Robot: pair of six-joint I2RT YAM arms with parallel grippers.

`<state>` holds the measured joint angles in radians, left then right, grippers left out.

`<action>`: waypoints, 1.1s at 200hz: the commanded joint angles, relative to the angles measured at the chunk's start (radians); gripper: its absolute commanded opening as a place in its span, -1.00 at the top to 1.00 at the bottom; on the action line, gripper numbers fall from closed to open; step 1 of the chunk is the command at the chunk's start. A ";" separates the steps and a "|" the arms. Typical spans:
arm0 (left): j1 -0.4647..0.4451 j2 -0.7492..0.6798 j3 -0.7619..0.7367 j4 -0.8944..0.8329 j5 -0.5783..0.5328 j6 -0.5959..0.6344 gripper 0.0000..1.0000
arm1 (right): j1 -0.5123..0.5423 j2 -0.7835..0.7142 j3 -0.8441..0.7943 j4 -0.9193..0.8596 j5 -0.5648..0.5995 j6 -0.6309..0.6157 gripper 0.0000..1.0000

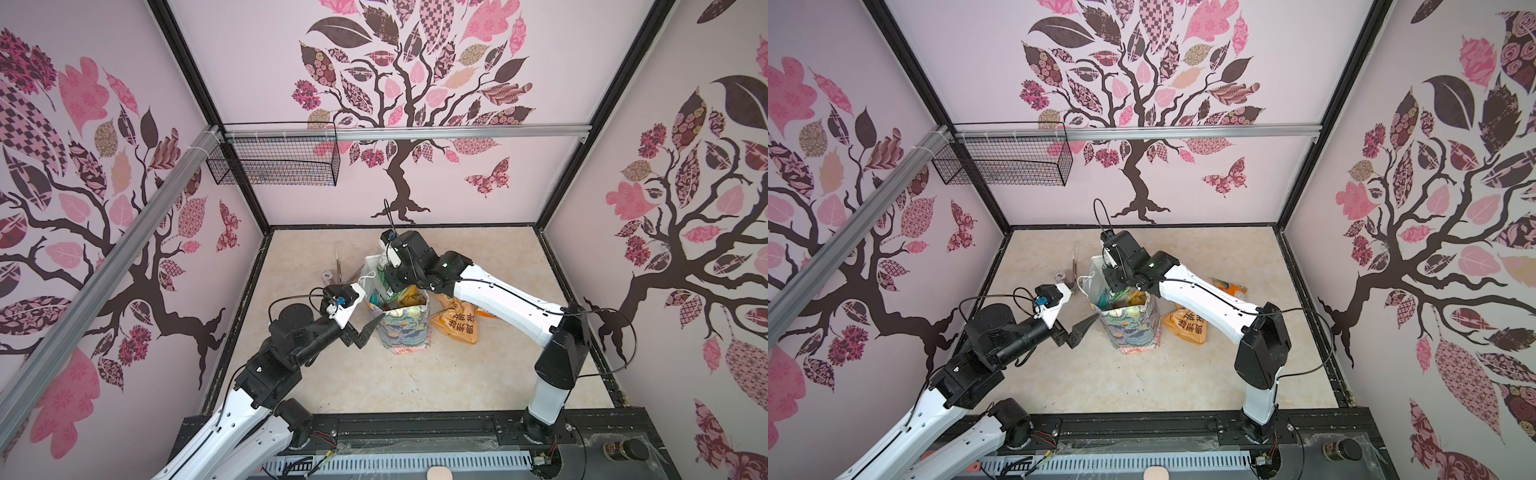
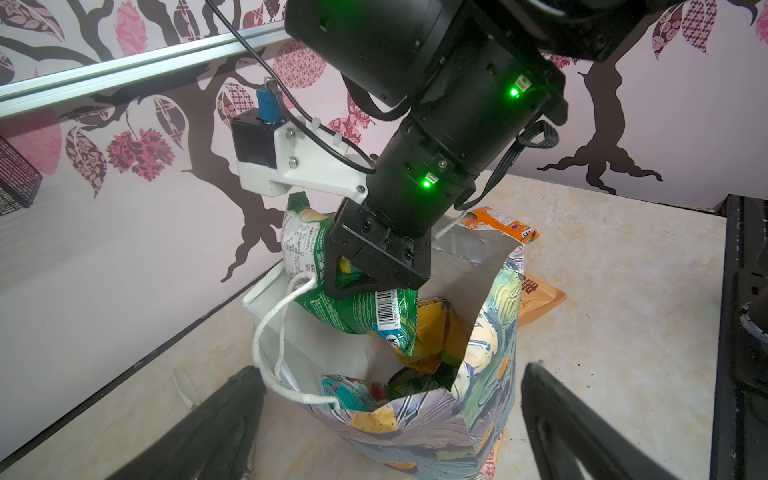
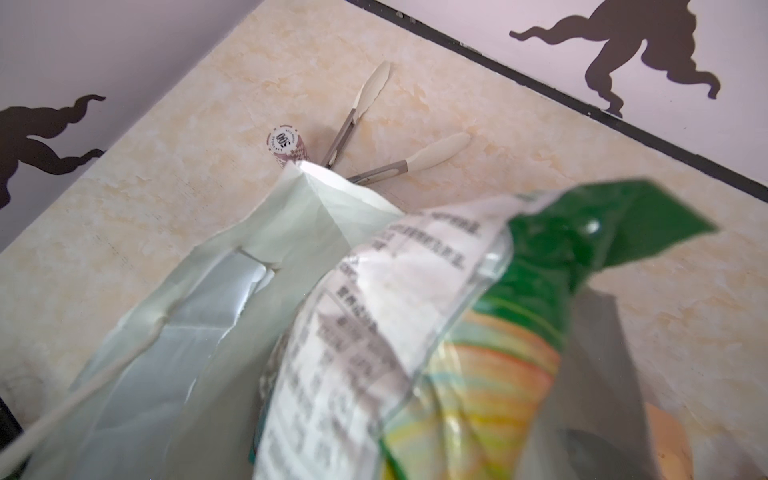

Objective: Take the snacks out of the paper bag
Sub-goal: 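Lift the green Fox's packet up out of the bag with the right gripper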

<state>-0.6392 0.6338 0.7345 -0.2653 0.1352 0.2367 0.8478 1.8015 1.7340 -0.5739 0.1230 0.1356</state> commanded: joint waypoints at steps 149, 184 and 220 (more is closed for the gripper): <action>0.005 -0.012 0.004 0.001 0.021 0.005 -0.97 | 0.002 -0.418 -0.041 0.288 -0.018 0.092 1.00; 0.005 -0.004 0.006 0.005 0.087 -0.004 -0.97 | 0.003 -0.550 -0.159 0.376 0.137 0.058 1.00; 0.003 0.008 0.007 0.017 0.142 -0.022 -0.96 | 0.003 -0.663 -0.317 0.428 0.337 0.020 1.00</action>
<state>-0.6392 0.6338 0.7345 -0.2646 0.2169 0.2325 0.8478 1.2068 1.4876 -0.2340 0.2821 0.1864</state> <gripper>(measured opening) 0.982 0.228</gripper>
